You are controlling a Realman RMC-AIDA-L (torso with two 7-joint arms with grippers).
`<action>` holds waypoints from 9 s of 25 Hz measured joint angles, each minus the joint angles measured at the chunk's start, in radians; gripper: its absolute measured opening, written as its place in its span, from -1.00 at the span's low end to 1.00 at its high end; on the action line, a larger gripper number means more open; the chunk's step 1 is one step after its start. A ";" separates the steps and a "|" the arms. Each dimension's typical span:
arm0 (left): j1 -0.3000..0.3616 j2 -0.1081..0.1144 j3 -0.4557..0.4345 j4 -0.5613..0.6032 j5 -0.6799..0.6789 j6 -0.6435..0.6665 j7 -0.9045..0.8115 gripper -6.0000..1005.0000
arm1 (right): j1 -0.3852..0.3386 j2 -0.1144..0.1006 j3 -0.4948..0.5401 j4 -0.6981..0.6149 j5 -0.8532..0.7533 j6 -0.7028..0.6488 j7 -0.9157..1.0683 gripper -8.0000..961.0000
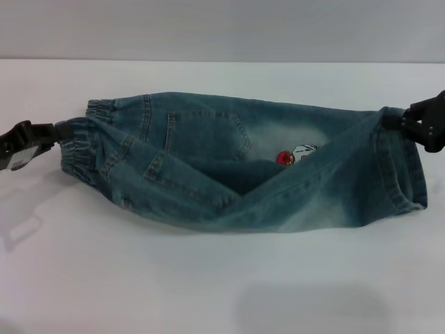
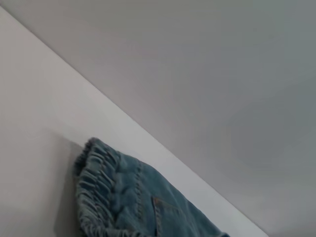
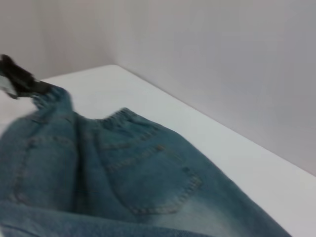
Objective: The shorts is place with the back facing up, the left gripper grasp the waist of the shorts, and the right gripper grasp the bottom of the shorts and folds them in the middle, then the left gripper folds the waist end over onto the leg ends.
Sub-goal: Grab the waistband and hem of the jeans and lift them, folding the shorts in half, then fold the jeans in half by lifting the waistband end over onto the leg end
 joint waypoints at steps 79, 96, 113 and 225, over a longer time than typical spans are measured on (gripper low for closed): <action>-0.213 -0.078 0.023 -0.030 -0.191 -0.450 0.149 -0.87 | -0.042 0.118 0.113 0.185 0.278 0.455 -0.140 -0.99; -0.233 -0.080 0.025 -0.082 -0.243 -0.480 0.254 -0.87 | -0.017 0.129 0.104 0.209 0.278 0.506 -0.165 -0.98; -0.259 -0.081 0.032 -0.106 -0.265 -0.488 0.291 -0.87 | -0.062 0.133 0.114 0.202 0.300 0.506 -0.165 -0.99; -0.260 -0.090 0.130 -0.324 -0.400 -0.798 1.188 0.68 | -0.087 0.161 0.126 0.160 0.607 0.208 -0.180 0.20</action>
